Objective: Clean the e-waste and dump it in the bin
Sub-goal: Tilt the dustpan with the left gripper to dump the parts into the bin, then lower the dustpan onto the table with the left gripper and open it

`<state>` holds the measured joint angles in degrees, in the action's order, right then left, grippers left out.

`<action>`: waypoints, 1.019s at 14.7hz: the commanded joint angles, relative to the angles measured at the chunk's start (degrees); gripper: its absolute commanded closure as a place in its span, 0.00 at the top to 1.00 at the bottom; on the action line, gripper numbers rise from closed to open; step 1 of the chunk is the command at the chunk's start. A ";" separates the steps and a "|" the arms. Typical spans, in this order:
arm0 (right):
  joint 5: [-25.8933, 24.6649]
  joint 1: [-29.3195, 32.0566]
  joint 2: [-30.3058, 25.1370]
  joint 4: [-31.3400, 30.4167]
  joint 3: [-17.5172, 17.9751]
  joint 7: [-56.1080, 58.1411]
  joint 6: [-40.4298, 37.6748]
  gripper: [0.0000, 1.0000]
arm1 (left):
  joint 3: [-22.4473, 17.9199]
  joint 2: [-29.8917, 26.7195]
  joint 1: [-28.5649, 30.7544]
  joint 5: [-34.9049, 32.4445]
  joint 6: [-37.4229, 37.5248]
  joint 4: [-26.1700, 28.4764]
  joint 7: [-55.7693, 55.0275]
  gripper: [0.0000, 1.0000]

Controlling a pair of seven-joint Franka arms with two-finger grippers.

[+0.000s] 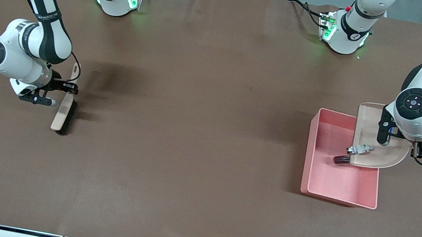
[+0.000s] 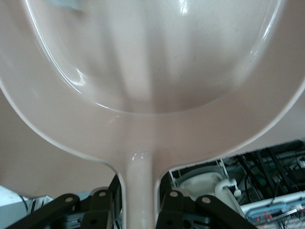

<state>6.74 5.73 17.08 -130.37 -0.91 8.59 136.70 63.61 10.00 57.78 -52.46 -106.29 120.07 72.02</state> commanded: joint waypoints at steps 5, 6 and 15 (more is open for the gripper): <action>-0.86 0.86 -0.38 0.56 0.64 0.02 -0.29 0.63 | 1.34 -1.12 -0.47 -0.28 3.37 -3.08 2.15 0.02; -0.86 0.86 -0.47 0.64 0.64 -0.15 -0.56 0.66 | 1.25 -1.04 -0.39 0.33 3.28 -4.13 1.89 0.02; -0.94 1.30 -7.40 11.34 0.56 0.20 -15.55 1.00 | 2.04 16.15 -14.05 13.18 -1.63 -16.79 -14.32 0.02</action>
<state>6.74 5.80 13.06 -121.12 -0.98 8.56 125.63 65.68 17.94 50.42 -39.09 -107.05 106.38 65.44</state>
